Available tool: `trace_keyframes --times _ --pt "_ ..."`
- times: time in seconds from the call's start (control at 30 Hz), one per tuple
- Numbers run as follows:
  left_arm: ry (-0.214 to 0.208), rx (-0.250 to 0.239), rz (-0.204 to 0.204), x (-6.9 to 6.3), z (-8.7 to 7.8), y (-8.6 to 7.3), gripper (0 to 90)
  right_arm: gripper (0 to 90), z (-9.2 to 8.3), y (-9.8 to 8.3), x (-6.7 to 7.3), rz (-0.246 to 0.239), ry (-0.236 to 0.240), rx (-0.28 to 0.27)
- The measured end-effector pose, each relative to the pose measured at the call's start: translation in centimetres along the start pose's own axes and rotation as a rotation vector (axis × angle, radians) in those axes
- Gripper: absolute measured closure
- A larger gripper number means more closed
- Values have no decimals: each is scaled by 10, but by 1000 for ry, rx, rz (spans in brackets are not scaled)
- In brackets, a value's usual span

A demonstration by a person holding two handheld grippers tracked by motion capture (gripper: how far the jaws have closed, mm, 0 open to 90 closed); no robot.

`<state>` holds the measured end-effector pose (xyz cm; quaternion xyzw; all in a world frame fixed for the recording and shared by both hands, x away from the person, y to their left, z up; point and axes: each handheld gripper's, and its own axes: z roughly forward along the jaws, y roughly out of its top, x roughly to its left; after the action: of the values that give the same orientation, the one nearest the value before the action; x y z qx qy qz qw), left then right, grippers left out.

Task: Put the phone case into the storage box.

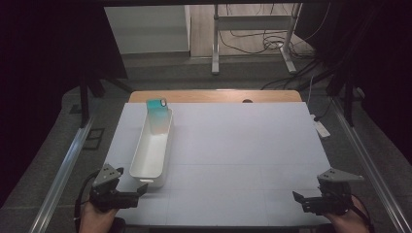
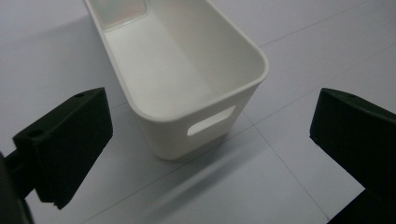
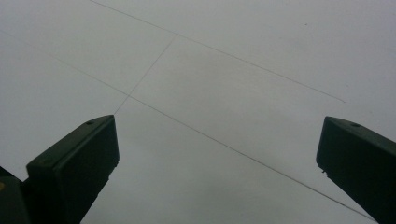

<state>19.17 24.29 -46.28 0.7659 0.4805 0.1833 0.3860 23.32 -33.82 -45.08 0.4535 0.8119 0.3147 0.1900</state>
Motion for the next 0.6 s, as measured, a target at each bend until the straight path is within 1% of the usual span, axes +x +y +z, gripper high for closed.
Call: trace_keyframes --times 0.3,0.47,0.6 --pt "27 21 6 -2 -1 -4 0 0 0 0 0 2 -1 -1" --pt "52 38 18 -3 0 -6 0 0 0 0 0 2 -1 0" --pt "61 42 23 -4 -1 -7 0 0 0 0 0 0 -2 1"
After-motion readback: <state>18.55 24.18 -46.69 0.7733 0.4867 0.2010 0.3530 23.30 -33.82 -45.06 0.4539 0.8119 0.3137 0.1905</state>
